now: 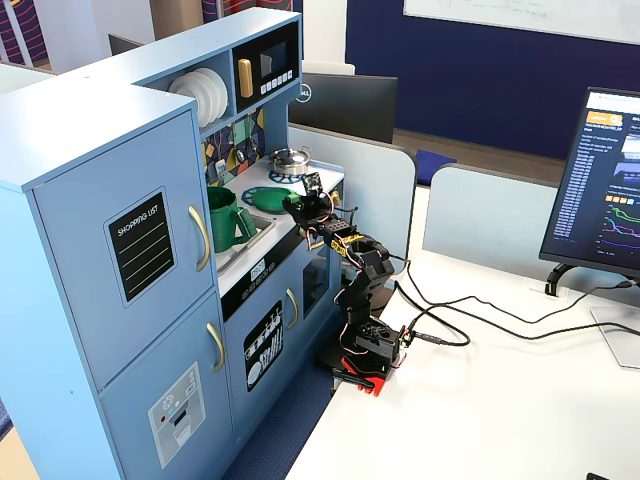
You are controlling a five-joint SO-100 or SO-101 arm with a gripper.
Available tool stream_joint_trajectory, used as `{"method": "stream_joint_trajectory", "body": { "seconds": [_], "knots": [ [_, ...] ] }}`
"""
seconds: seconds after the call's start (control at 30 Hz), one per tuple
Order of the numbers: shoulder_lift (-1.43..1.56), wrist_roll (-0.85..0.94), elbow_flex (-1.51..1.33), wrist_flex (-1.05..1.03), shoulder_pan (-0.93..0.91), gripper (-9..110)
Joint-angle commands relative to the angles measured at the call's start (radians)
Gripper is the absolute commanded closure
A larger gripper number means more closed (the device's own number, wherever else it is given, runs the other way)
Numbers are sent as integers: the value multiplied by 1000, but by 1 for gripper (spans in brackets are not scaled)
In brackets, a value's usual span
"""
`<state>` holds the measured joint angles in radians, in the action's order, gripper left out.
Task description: Take off the lid from the green recipient and place it on the counter
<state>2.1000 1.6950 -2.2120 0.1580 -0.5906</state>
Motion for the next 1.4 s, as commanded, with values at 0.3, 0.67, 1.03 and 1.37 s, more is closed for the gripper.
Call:
{"method": "stream_joint_trajectory", "body": {
  "seconds": [0.3, 0.67, 1.03, 1.37],
  "knots": [
    [-15, 55, 8, 34, 17, 101],
    [29, 32, 130, -98, -2, 64],
    [379, -23, 407, -887, 54, 57],
    [698, -40, -72, -1184, 210, 62]
  ]
}}
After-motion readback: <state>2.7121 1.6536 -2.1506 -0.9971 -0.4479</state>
